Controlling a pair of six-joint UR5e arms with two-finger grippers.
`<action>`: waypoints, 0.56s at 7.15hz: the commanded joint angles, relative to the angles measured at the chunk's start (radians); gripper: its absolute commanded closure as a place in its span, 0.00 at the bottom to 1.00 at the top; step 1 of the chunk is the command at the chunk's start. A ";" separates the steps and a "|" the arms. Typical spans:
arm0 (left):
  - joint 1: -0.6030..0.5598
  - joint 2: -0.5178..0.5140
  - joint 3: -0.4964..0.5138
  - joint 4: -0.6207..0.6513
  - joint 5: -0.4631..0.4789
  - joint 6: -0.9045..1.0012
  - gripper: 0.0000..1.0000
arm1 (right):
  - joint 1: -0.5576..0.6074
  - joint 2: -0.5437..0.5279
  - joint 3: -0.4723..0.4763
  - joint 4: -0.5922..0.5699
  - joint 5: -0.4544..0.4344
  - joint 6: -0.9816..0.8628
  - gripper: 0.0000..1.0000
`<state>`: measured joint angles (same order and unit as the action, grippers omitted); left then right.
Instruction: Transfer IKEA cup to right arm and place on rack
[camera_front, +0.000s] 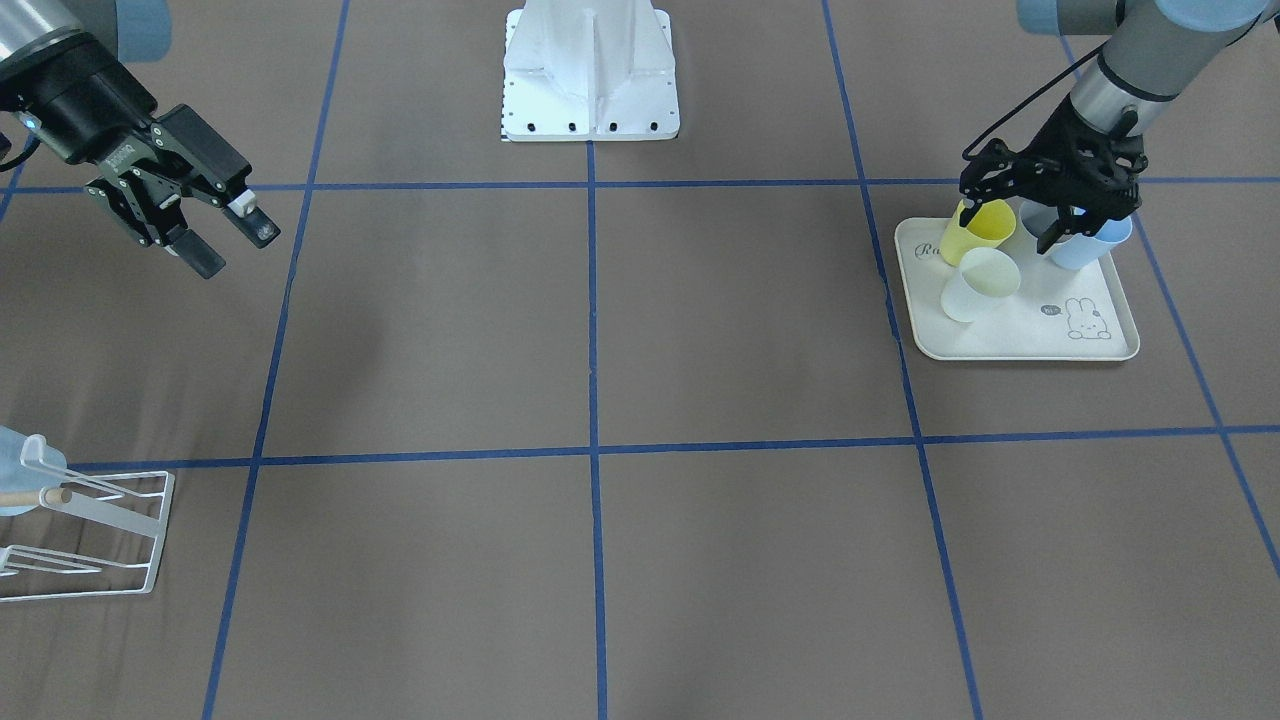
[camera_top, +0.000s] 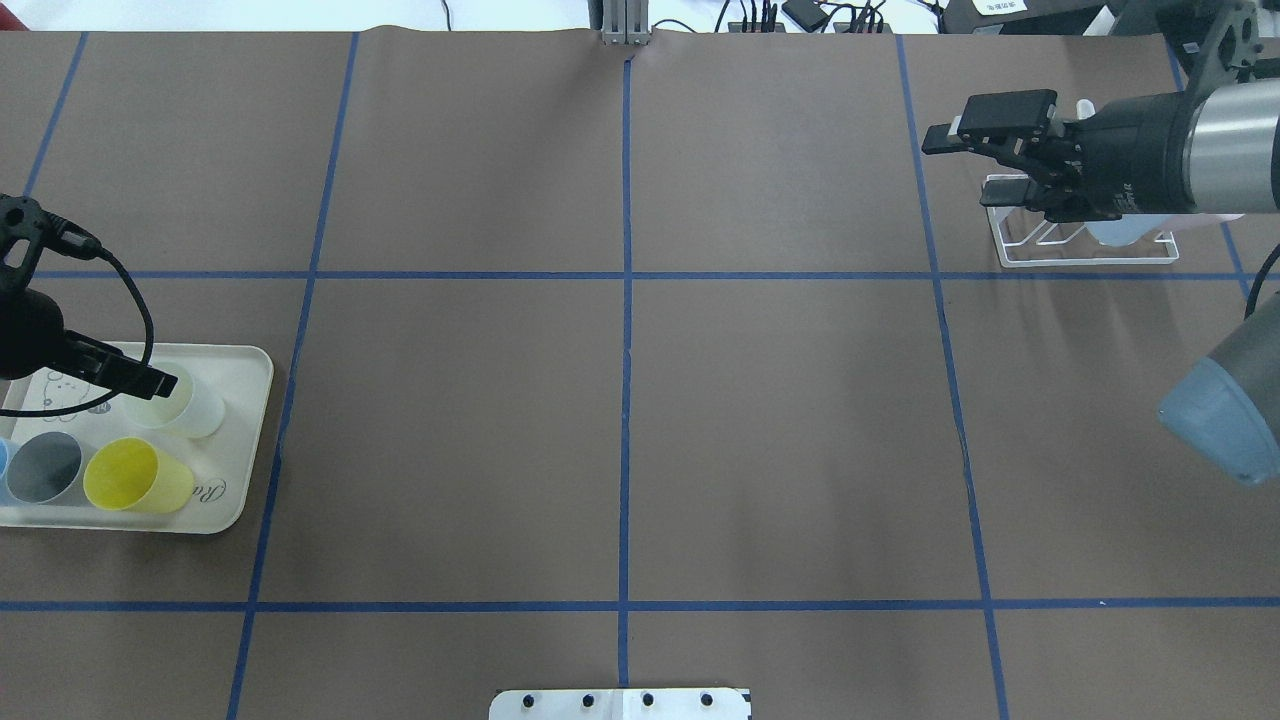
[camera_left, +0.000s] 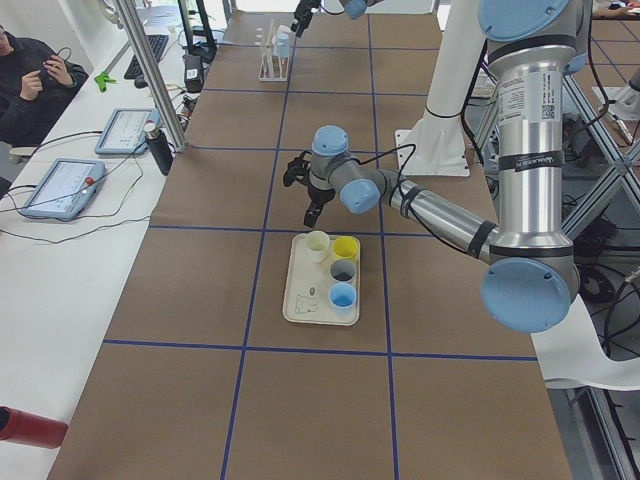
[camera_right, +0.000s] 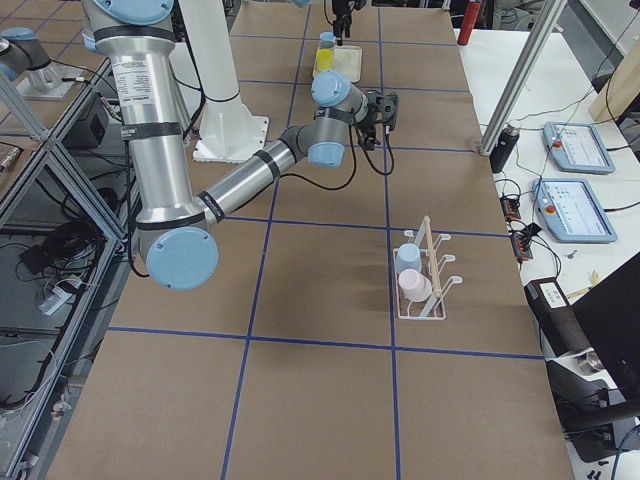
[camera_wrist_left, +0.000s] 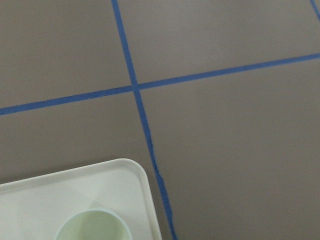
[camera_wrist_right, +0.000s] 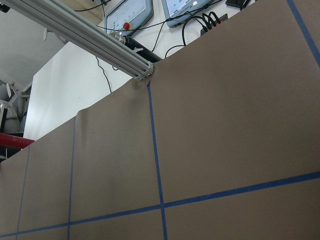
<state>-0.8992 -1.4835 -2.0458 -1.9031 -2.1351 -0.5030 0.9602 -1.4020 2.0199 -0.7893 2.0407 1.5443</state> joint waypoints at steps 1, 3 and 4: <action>0.000 -0.006 0.073 0.015 -0.015 0.105 0.01 | -0.008 0.012 -0.004 0.007 0.004 0.019 0.01; 0.000 -0.009 0.116 0.002 -0.014 0.135 0.01 | -0.020 0.012 -0.004 0.010 0.004 0.031 0.01; 0.000 -0.011 0.127 0.002 -0.014 0.141 0.01 | -0.023 0.012 -0.004 0.010 0.004 0.030 0.01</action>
<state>-0.8984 -1.4924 -1.9378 -1.8988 -2.1493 -0.3781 0.9426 -1.3904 2.0158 -0.7798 2.0446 1.5730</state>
